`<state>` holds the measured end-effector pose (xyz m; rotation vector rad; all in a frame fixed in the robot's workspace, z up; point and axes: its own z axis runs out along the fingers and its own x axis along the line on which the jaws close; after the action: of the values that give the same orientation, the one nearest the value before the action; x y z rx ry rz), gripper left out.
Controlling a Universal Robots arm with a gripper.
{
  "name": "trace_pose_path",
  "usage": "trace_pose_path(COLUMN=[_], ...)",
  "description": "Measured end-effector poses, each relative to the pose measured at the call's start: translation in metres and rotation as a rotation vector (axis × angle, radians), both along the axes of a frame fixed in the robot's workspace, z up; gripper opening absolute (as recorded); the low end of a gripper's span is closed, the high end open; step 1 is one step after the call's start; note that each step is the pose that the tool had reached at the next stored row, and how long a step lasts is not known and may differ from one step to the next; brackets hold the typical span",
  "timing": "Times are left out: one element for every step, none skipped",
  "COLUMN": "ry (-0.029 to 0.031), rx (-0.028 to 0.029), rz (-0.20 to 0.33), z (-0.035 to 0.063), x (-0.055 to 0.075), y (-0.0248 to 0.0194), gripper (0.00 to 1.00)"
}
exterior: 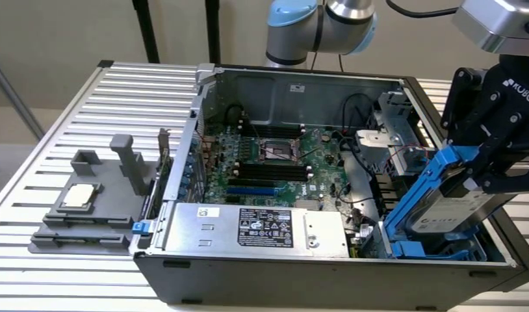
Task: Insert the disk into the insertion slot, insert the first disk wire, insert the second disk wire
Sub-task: 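Insert the disk into the insertion slot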
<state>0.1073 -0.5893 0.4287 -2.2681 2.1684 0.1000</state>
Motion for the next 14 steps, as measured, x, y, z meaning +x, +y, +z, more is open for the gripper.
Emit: trace_pose_path(ry=[0.0004, 0.0007, 0.0010, 0.0012, 0.0014, 0.0016, 0.0016, 0.0017, 0.0017, 0.0017, 0.0017, 0.0020, 0.0019, 0.0017], rx=[0.0002, 0.0002, 0.0000, 0.0001, 0.0001, 0.0001, 0.0003, 0.0001, 0.0003, 0.0003, 0.0004, 0.0008, 0.0008, 0.0013], rz=[0.000, 0.000, 0.000, 0.000, 0.000, 0.000, 0.000, 0.000, 0.000, 0.000, 0.000, 0.000, 0.000, 0.000], z=[-0.0006, -0.0012, -0.0016, -0.0022, -0.0027, -0.0031, -0.0036, -0.0039, -0.0043, -0.0046, -0.0049, -0.0052, -0.0053, -0.0055], x=[0.0000, 0.0000, 0.0000, 0.0000, 0.0000, 0.0000, 0.0000, 0.0000, 0.0000, 0.0001, 0.0001, 0.0000, 0.0000, 0.0001], y=[0.0000, 0.0000, 0.0000, -0.0001, 0.0000, 0.0000, 0.0000, 0.0000, -0.0001, 0.0000, -0.0001, -0.0001, -0.0001, -0.0001], gripper=[0.32, 0.32, 0.32, 0.32, 0.32, 0.32, 0.32, 0.32, 0.32, 0.32, 0.32, 0.32, 0.34, 0.34])
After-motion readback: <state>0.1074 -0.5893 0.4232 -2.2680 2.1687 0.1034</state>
